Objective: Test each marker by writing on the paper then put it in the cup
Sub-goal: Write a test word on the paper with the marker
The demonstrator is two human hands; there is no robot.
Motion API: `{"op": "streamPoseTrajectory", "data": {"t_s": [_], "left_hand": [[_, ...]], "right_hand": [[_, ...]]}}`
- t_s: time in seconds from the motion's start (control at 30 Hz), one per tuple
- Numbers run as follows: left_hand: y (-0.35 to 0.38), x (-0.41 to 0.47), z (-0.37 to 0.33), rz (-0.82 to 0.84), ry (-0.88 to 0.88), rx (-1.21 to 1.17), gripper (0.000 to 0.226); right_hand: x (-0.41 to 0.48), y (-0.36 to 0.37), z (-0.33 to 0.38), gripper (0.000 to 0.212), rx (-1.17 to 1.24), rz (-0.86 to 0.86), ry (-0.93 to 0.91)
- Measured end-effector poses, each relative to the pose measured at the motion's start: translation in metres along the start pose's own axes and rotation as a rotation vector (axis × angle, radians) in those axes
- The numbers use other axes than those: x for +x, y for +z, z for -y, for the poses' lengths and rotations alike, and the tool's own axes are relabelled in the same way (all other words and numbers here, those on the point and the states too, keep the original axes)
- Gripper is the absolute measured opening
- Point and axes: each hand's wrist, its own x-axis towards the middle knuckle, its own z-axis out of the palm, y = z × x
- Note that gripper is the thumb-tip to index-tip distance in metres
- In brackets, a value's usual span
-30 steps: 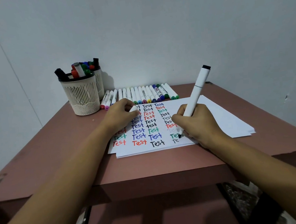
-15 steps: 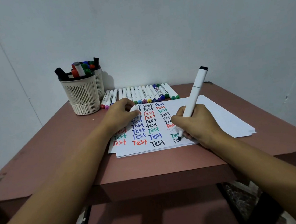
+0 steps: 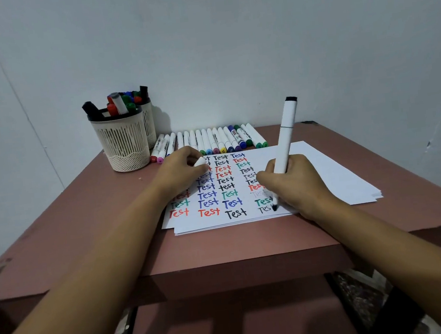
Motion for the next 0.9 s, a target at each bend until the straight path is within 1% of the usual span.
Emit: {"op": "streamPoseTrajectory", "data": {"t_s": [0.1, 0.2, 0.37, 0.47, 0.6, 0.7, 0.8, 0.9], "left_hand": [[0.000, 0.000, 0.000, 0.007, -0.003, -0.002, 0.031], [-0.001, -0.001, -0.001, 0.009, -0.007, 0.000, 0.031], [-0.002, -0.003, -0.003, 0.009, 0.000, -0.002, 0.029], [-0.002, -0.004, -0.004, 0.004, 0.002, -0.002, 0.027], [-0.003, -0.005, -0.005, 0.008, 0.000, -0.018, 0.024], [-0.005, -0.006, -0.007, 0.015, -0.007, -0.030, 0.025], [-0.006, -0.007, -0.010, 0.033, 0.005, -0.039, 0.025], [-0.007, -0.007, -0.012, 0.031, 0.037, -0.042, 0.024]], "right_hand": [[0.000, 0.000, 0.001, 0.029, 0.061, -0.025, 0.013], [-0.002, 0.000, 0.002, 0.024, 0.068, -0.011, 0.010], [0.001, 0.002, 0.000, 0.028, 0.012, -0.039, -0.033], [0.002, 0.001, -0.002, 0.031, 0.025, -0.055, -0.031], [0.005, -0.002, -0.004, 0.034, 0.235, -0.064, 0.033], [0.007, -0.003, -0.002, 0.035, 0.375, -0.074, 0.038], [0.012, -0.002, 0.007, 0.032, 0.432, -0.049, 0.033], [0.027, -0.003, 0.020, 0.033, 0.435, -0.005, 0.047]]}}
